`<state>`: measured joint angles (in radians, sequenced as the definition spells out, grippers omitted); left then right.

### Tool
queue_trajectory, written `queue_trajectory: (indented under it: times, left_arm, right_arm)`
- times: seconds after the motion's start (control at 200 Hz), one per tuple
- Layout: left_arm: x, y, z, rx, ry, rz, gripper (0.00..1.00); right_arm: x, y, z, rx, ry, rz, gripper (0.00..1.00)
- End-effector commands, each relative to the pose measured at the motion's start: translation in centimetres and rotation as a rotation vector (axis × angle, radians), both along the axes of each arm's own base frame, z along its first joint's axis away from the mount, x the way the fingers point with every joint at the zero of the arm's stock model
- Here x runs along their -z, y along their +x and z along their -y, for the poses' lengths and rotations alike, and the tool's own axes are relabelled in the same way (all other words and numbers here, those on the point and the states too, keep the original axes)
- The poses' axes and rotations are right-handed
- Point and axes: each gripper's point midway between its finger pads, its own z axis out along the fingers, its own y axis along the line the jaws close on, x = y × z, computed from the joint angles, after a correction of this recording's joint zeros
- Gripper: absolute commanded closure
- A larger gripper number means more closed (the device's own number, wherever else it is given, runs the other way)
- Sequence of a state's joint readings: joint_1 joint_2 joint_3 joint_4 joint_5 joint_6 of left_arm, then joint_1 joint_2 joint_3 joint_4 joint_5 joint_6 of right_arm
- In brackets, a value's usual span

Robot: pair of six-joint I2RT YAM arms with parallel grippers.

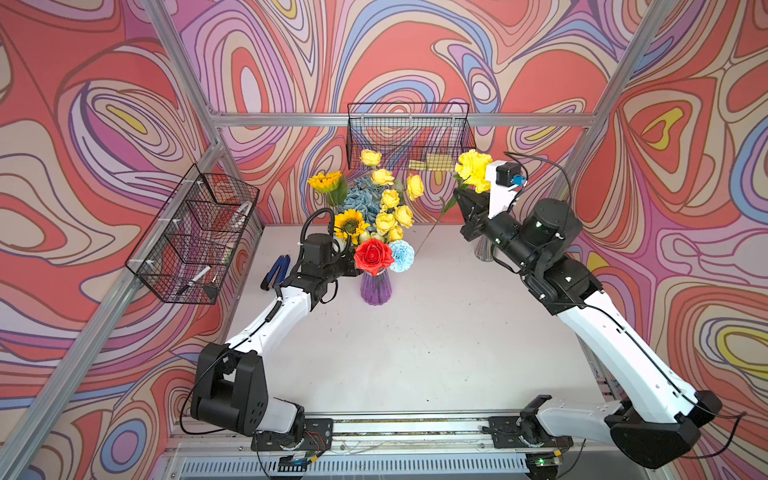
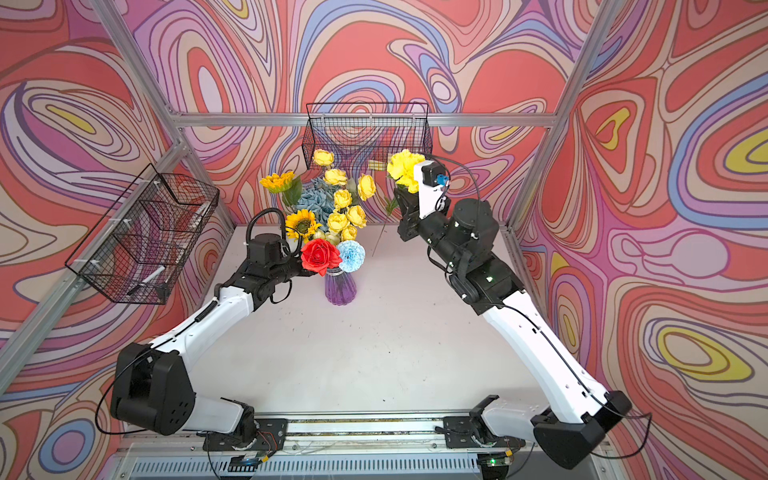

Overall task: Pick out yellow flowers from the vase
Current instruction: Place the flower at the center of the board.

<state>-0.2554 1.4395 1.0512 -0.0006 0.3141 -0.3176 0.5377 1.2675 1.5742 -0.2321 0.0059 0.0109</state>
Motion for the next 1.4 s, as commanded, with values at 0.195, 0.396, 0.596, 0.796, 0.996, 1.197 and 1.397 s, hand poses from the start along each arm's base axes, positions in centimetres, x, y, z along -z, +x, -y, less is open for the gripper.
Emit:
queue_trajectory:
  times: [0.195,0.396,0.596,0.796,0.996,1.197,1.397]
  left_arm:
    - [-0.1,-0.6,0.1,0.021,0.005,-0.01,0.4]
    - [-0.1,-0.6,-0.1,0.009,0.008,-0.012,0.4]
    - [-0.3,-1.0,-0.1,0.014,0.015,-0.018,0.39]
    - [-0.4,-1.2,-0.1,0.011,-0.006,-0.013,0.36]
    - [-0.1,-1.3,-0.1,0.012,-0.001,-0.022,0.36]
    - [0.0,-1.3,0.0,0.02,-0.011,-0.012,0.34]
    - [0.5,-1.1,0.2,0.021,-0.018,-0.024,0.34]
  right_arm:
    - [16.2,5.6,4.0,0.054,-0.141,-0.662,1.0]
    - [24.8,8.5,4.0,-0.007,-0.185,-0.954,1.0]
    - [31.6,10.9,4.0,-0.042,-0.131,-1.151,1.0]
    - [36.6,12.3,3.9,-0.044,-0.137,-1.267,1.0]
    - [40.7,12.9,3.8,-0.054,-0.15,-1.342,1.0]
    - [44.6,13.0,5.2,-0.015,-0.157,-1.419,1.0]
    - [46.2,12.9,6.4,0.017,-0.159,-1.449,0.85]
